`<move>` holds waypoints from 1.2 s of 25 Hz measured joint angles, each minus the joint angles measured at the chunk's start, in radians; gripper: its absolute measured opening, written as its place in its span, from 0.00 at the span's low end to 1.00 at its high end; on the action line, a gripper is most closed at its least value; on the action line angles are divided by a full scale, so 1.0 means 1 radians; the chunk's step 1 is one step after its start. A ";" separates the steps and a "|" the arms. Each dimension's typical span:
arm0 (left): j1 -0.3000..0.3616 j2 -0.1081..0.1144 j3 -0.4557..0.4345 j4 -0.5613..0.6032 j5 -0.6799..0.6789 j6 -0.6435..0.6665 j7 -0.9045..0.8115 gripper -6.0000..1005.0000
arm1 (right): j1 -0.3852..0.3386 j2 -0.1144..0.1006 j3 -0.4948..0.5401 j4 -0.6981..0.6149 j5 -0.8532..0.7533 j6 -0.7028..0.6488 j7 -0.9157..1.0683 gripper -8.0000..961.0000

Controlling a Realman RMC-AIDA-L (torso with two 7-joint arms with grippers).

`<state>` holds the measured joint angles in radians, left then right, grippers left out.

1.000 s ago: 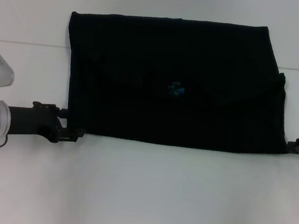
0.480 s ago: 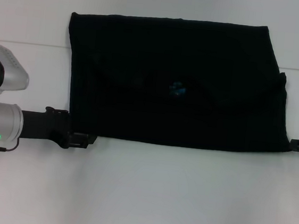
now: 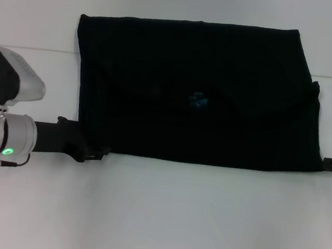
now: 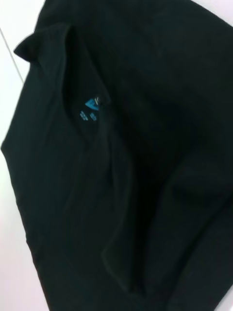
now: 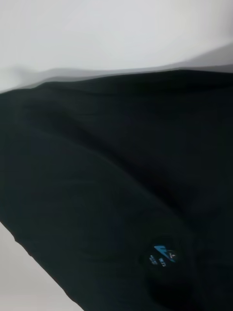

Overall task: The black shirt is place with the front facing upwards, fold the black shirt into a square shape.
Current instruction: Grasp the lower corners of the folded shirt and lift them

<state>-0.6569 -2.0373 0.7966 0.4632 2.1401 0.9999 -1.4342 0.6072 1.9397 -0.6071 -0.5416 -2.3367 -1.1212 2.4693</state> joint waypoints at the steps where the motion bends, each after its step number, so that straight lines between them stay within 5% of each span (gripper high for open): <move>1: -0.001 -0.003 0.003 0.000 0.001 -0.006 0.000 0.67 | -0.001 0.001 0.000 0.000 0.002 -0.001 -0.004 0.03; 8: 0.000 -0.007 0.004 0.007 -0.007 -0.001 0.008 0.50 | -0.005 0.001 0.008 0.001 0.008 -0.014 -0.016 0.03; 18: 0.015 -0.001 -0.004 0.022 -0.006 0.034 0.009 0.08 | -0.015 -0.001 0.034 0.000 0.010 -0.031 -0.035 0.03; 25: 0.032 0.001 -0.006 0.032 -0.009 0.048 0.025 0.02 | -0.027 0.000 0.045 0.000 0.010 -0.085 -0.067 0.03; 30: 0.114 0.001 -0.020 0.095 -0.017 0.162 0.019 0.02 | -0.077 -0.006 0.099 -0.002 0.029 -0.241 -0.161 0.03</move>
<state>-0.5425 -2.0364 0.7768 0.5585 2.1229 1.1615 -1.4148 0.5306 1.9333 -0.5078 -0.5431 -2.3078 -1.3623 2.3085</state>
